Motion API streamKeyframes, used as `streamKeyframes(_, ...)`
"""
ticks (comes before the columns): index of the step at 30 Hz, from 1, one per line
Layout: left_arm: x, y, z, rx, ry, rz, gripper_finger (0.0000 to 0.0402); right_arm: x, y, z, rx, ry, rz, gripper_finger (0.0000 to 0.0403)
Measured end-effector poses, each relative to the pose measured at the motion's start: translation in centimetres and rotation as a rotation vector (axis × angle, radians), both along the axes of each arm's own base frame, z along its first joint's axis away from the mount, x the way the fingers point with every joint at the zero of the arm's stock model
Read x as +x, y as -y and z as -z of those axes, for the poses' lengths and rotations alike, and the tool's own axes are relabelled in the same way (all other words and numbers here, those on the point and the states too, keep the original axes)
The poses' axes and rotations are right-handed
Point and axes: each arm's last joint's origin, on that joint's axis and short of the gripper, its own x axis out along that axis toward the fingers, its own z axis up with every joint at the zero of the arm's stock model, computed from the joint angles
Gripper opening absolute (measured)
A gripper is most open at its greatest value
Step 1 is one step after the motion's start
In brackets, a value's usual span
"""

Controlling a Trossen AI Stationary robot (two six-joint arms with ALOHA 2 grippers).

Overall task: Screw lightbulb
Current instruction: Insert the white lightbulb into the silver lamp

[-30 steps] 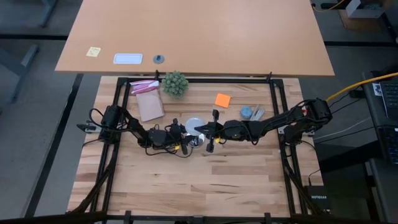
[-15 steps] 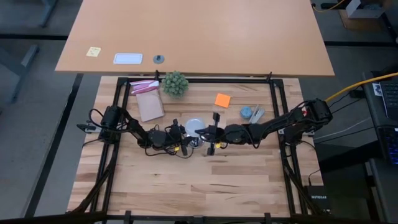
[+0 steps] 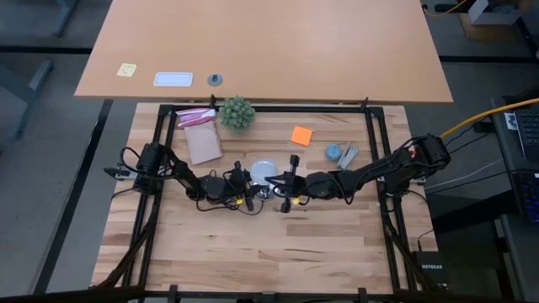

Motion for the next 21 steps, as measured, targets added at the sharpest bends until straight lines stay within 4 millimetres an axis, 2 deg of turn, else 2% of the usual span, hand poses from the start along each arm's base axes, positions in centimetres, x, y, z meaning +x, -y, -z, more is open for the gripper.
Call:
streamKeyframes(5,0.0,0.0,0.0,0.000,0.000,0.001,0.0152,-0.1,-0.6,0.0,-0.002,0.001,-0.011,0.0008)
streamKeyframes(14,0.0,0.0,0.0,0.000,-0.001,0.001,0.0152,-0.9,-3.2,0.7,-0.008,-0.076,-0.135,0.0008)
streamKeyframes(18,0.0,0.0,0.0,0.000,-0.001,0.001,0.0152,-1.2,-3.7,1.5,0.113,-0.162,-0.231,0.0008)
streamKeyframes(21,0.0,0.0,0.0,0.000,-0.001,0.001,0.0152,-1.4,-3.3,2.3,0.161,-0.245,-0.234,0.0008)
